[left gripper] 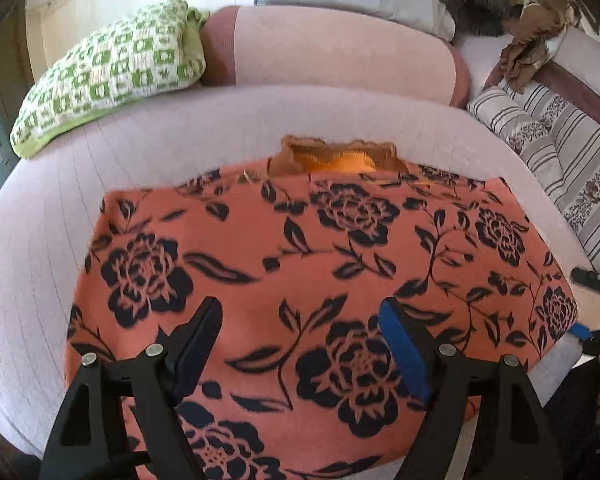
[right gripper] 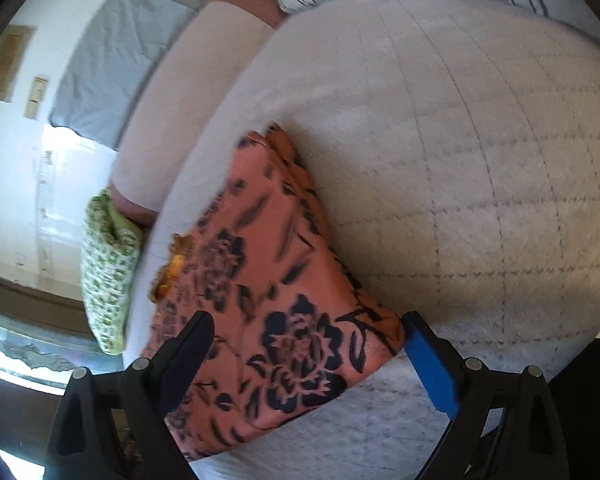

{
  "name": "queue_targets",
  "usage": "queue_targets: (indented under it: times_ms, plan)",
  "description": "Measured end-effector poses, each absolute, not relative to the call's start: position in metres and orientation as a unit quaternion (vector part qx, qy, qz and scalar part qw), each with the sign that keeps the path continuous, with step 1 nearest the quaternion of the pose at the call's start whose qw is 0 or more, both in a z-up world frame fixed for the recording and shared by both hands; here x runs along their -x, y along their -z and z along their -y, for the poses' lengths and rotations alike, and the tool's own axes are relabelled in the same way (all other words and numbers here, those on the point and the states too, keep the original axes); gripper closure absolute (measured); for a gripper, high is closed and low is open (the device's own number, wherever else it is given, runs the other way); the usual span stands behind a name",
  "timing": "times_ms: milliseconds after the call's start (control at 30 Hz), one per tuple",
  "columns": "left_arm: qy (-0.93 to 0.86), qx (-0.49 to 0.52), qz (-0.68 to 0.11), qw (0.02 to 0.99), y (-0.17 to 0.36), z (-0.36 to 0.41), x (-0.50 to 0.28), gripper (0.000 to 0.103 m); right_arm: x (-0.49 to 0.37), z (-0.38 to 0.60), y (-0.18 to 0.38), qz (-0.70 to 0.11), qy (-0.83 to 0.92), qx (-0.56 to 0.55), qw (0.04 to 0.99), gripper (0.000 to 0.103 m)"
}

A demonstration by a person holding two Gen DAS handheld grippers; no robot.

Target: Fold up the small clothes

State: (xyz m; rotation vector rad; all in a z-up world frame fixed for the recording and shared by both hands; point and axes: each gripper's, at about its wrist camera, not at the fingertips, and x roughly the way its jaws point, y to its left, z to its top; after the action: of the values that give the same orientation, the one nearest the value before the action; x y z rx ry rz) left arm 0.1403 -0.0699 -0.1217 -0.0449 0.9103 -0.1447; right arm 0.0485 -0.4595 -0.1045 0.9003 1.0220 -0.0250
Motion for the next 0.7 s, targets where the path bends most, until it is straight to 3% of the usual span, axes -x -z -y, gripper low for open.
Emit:
queue_targets:
  times_ms: [100,133,233,400,533,700]
  plan:
    - [0.061,-0.005,-0.485,0.872,0.150,0.077,-0.153,0.015,-0.051,0.460,0.104,-0.466,0.011,-0.420,0.779,0.008]
    - [0.058,-0.019,-0.469,0.881,0.153,0.080,-0.152,0.015,-0.053,0.458,0.103,-0.466,0.004,-0.415,0.782,0.010]
    - [0.056,-0.019,-0.473,0.879,0.153,0.081,-0.155,0.014,-0.065,0.450,0.107,-0.492,0.000,-0.369,0.788,0.077]
    - [0.060,-0.018,-0.465,0.883,0.154,0.078,-0.154,0.014,-0.071,0.431,0.088,-0.494,-0.004,-0.303,0.815,0.081]
    - [0.071,0.029,-0.460,0.885,0.144,0.065,-0.149,0.017,-0.082,0.375,0.013,-0.440,-0.064,-0.219,0.869,0.083]
    - [0.016,0.149,-0.375,0.915,0.095,-0.014,-0.113,0.018,-0.089,0.259,-0.061,-0.384,-0.182,-0.118,0.898,0.083]
